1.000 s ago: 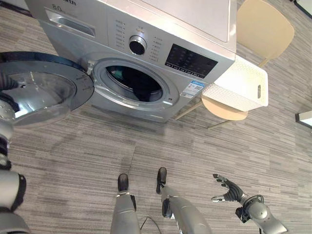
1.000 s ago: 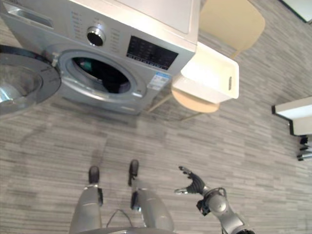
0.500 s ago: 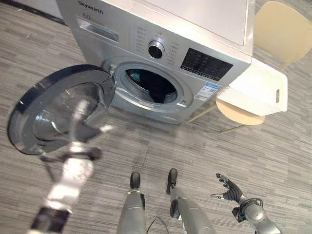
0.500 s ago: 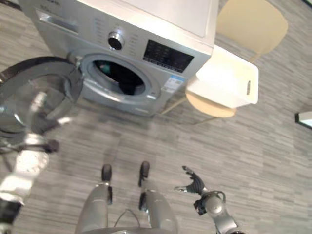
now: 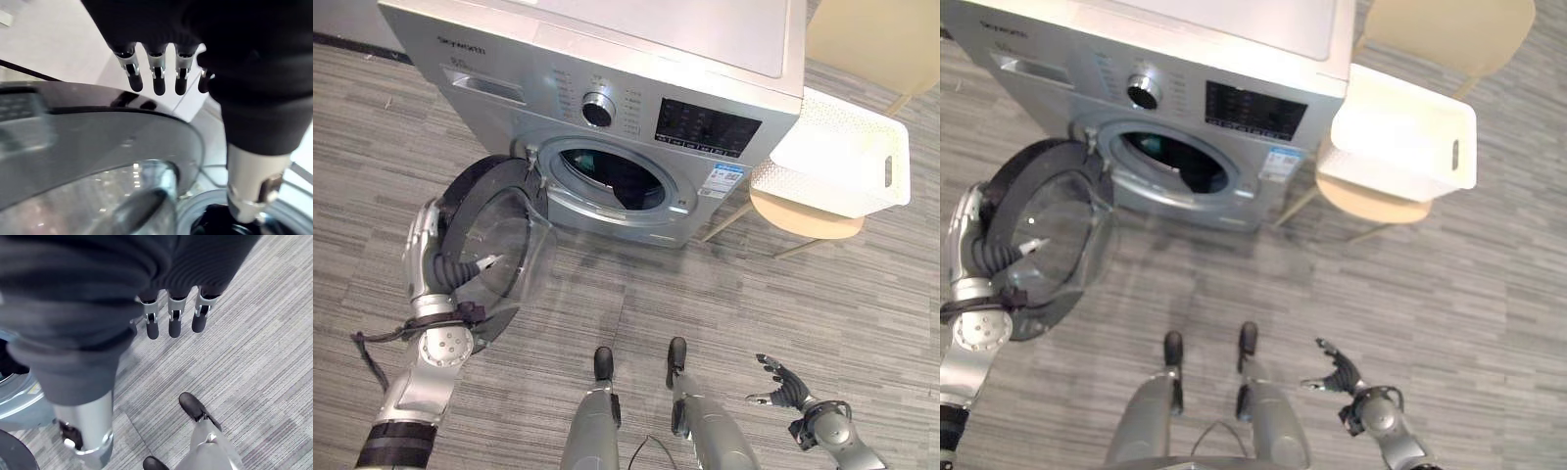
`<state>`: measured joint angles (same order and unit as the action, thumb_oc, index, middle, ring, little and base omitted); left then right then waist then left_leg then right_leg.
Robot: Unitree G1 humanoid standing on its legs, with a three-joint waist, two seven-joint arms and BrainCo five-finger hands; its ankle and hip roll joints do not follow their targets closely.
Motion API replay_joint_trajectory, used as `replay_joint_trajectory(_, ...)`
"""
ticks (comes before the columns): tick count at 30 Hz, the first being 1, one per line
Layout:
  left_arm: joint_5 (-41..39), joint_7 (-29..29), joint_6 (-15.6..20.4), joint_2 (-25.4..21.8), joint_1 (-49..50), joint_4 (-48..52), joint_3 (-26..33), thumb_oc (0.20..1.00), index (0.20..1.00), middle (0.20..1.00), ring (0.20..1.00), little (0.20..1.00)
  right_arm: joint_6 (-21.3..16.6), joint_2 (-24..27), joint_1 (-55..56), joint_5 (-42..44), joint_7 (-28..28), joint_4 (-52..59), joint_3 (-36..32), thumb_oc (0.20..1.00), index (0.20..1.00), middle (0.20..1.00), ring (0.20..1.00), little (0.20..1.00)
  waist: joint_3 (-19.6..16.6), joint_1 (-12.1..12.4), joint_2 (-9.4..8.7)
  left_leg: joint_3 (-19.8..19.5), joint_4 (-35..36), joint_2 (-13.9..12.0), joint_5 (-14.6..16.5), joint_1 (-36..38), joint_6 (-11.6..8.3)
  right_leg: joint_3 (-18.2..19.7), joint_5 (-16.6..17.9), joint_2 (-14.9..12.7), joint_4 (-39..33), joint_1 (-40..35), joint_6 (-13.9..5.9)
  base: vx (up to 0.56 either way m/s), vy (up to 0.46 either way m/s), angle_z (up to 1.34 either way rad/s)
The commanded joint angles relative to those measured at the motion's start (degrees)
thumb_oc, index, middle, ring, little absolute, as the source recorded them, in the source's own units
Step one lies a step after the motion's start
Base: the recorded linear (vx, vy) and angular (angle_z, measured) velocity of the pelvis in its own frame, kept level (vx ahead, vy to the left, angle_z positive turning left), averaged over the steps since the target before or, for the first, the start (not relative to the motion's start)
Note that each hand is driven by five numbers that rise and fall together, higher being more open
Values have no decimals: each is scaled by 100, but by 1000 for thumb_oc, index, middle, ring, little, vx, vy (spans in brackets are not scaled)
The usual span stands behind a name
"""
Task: Grab the laundry basket,head to the washer,open it,put in the laundry and shut it.
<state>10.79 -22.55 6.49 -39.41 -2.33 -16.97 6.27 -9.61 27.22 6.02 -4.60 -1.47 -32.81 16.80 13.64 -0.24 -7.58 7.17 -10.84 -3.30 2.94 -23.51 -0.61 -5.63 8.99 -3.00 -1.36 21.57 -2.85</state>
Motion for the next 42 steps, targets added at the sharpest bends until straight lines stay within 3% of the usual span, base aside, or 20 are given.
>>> replay_joint_trajectory(1, -1293, 293, 184, 162, -295, -586, -91, 1000, 1000, 1000, 1000, 1000, 15, 356, 74, 88, 9, 97, -71, 1000, 1000, 1000, 1000, 1000, -106, -115, -11, -81, -78, 191, -236, -55, -53, -104, -506, -107, 452, -403, -393, 6, 13, -4)
replay_joint_trajectory(9, -1661, 372, 227, 707, -563, -1121, -662, 1000, 1000, 1000, 1000, 1000, -11, 379, 84, 161, 64, 61, -94, 1000, 1000, 1000, 1000, 1000, -131, -210, 35, -76, 24, 198, -266, 67, -64, -44, -563, -70, 481, -394, -338, 6, -1, 1)
replay_joint_trajectory(14, -2105, 670, 428, 1178, -955, -732, -1532, 1000, 1000, 1000, 1000, 1000, -18, 333, -16, 162, 212, -49, 15, 1000, 1000, 1000, 1000, 1000, -95, -328, 54, -70, 76, 228, -330, 55, -89, 25, -537, -53, 457, -327, -304, -11, -11, 4)
replay_joint_trajectory(20, -2429, 1142, 477, 1710, -2153, -212, -3066, 1000, 1000, 1000, 1000, 1000, 18, 244, -152, 27, 384, -89, 288, 1000, 1000, 1000, 1000, 1000, -77, -591, 50, 104, 34, 162, -259, 85, -74, 224, -530, 68, 534, -244, -305, -23, -4, -6)
replay_joint_trajectory(22, -2430, 1142, 481, 1709, -2167, -220, -3070, 1000, 1000, 1000, 1000, 1000, 19, 240, -158, 26, 384, -89, 282, 1000, 1000, 1000, 1000, 1000, -86, -594, 41, 106, 67, 174, -313, 68, -73, 223, -499, 59, 520, -219, -304, -15, 9, -21)
replay_joint_trajectory(23, -2388, 1031, 466, 1795, -2634, -300, -3251, 1000, 1000, 1000, 1000, 1000, 24, 273, -151, -10, 412, -28, 322, 1000, 1000, 1000, 1000, 1000, -111, -722, 37, 202, 39, 134, -250, 125, -78, 296, -505, 100, 555, -217, -321, -29, 25, -28)
replay_joint_trajectory(26, -1994, 609, 313, 1629, -3369, -1272, -3118, 1000, 1000, 1000, 1000, 1000, -3, 386, -141, -13, 379, 127, 384, 1000, 1000, 1000, 1000, 1000, -178, -880, 0, 361, -4, 85, -228, 154, -83, 410, -454, 146, 579, -151, -336, -50, 35, -31)
replay_joint_trajectory(32, -1412, 410, -55, -27, -4363, -3411, -2586, 1000, 1000, 1000, 1000, 1000, -96, 825, -188, 190, 99, 367, 455, 1000, 1000, 1000, 1000, 1000, -279, -1262, -191, 900, -111, -125, -180, 171, -89, 849, -257, 355, 683, 162, -403, -75, 45, -95)
replay_joint_trajectory(35, -1311, 411, -5, -107, -4069, -3108, -2437, 1000, 1000, 1000, 1000, 1000, -90, 780, -99, 201, 55, 324, 370, 1000, 1000, 1000, 1000, 1000, -282, -1222, -161, 912, -112, -137, -182, 228, -105, 850, -249, 335, 639, 120, -406, 16, -4, -28)
replay_joint_trajectory(42, -1376, 640, 279, 351, -2516, -1506, -2224, 1000, 1000, 1000, 1000, 1000, -40, 463, 169, 144, 88, -174, 127, 1000, 1000, 1000, 1000, 1000, -363, -948, 62, 697, 137, 26, -256, 590, -129, 698, -351, 162, 517, -286, -371, 105, -15, 24)
